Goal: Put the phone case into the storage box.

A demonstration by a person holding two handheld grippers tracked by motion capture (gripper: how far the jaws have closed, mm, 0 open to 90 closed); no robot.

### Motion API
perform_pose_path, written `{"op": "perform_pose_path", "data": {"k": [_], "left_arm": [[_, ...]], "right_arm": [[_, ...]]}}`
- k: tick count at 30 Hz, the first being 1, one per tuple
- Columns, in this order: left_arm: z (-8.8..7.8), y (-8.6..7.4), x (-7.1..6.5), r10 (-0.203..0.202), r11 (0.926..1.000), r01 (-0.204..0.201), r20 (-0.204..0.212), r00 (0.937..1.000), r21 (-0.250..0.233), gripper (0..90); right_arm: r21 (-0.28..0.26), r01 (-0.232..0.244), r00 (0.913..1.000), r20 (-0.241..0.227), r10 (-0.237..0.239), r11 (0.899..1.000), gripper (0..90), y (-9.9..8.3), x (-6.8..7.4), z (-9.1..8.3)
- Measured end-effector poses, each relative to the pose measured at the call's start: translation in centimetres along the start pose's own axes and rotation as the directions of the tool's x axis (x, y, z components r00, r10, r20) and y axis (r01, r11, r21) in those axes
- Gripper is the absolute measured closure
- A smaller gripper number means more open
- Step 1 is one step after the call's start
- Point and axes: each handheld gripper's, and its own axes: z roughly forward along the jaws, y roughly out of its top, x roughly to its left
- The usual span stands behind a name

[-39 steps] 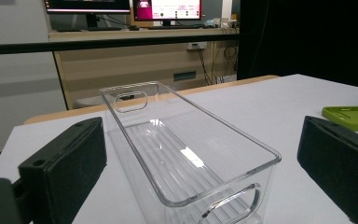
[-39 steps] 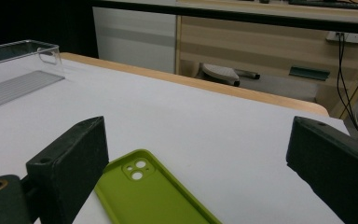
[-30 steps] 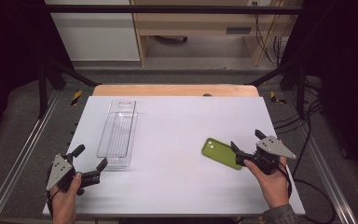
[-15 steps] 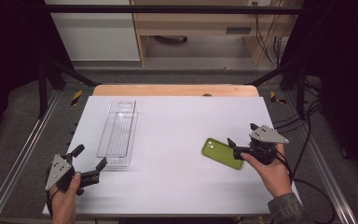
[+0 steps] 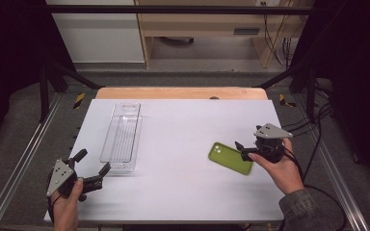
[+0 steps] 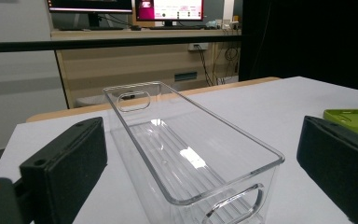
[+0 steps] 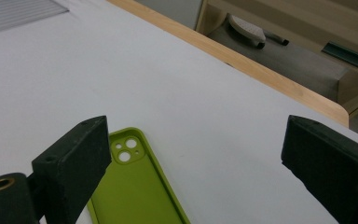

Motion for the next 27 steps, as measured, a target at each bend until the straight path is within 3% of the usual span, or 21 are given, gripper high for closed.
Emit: {"op": "perform_pose_path", "data": {"k": [13, 20, 27], "left_arm": [[0.0, 0.0, 0.0, 0.0, 1.0, 0.0, 0.0, 1.0, 0.0, 1.4], [0.0, 0.0, 0.0, 0.001, 1.0, -0.001, 0.002, 1.0, 0.001, 1.5], [0.0, 0.0, 0.0, 0.003, 1.0, -0.003, 0.005, 1.0, 0.003, 1.5]], "right_arm": [[0.107, 0.047, 0.9985, -0.034, -0.044, 0.993, 9.1, 0.1, -0.8, 1.5], [0.176, 0.078, 0.9959, -0.059, -0.069, 0.981, 9.9, 0.0, -1.3, 2.2], [0.21, 0.101, 0.9938, -0.067, -0.088, 0.972, 9.7, -0.2, -1.6, 2.7]]}}
